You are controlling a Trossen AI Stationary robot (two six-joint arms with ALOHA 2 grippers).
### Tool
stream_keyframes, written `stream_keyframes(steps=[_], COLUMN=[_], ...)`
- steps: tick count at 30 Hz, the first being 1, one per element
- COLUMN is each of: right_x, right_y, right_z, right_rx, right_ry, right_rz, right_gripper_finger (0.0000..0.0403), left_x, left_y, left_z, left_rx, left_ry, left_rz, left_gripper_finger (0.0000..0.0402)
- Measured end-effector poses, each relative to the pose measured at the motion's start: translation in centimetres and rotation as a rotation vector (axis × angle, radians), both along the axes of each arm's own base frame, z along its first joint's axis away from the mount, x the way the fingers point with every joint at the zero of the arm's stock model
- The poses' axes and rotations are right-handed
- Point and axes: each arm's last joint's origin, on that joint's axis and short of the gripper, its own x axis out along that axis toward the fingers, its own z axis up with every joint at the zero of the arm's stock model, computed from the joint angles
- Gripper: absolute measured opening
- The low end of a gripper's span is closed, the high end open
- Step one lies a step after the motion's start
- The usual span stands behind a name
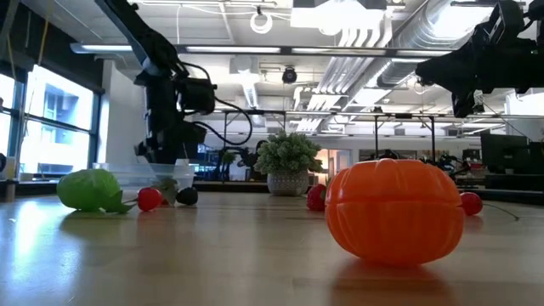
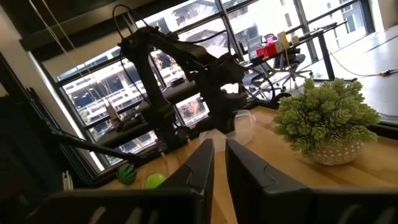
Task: Pick and placing Produce into tupperware
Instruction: Move the transparent bin to the middle of the table
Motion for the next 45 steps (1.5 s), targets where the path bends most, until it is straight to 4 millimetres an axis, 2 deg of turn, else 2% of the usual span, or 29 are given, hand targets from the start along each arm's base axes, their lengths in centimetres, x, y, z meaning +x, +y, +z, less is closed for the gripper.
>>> stream_keyframes(steps=[9, 16, 20, 34, 45], right_x=[0.0, 0.0, 0.0, 0.0, 0.1], right_y=[0.0, 0.0, 0.0, 0.0, 0.1], right_z=[-0.3, -0.4, -0.4, -0.4, -0.5], right_rx=[0.01, 0.025, 0.025, 0.026, 0.028], right_ry=[0.027, 0.036, 0.035, 0.035, 0.044], right_rz=[-0.004, -0.003, -0.003, -0.002, 0.021], right_gripper_finger=[0.003, 0.003, 0.003, 0.003, 0.003], left_x=[3.8, 6.2, 6.9, 8.3, 10.2], left_y=[-3.9, -5.6, -6.1, -5.4, -5.9], left_z=[0.0, 0.3, 0.5, 1.6, -1.1], left_rx=[0.038, 0.038, 0.053, 0.094, -0.026], left_ry=[-0.058, -0.225, -0.281, -0.401, -0.325], left_rz=[-0.19, -0.29, -0.328, -0.344, -0.375], left_gripper_finger=[0.0005, 0.0005, 0.0005, 0.0005, 0.0005])
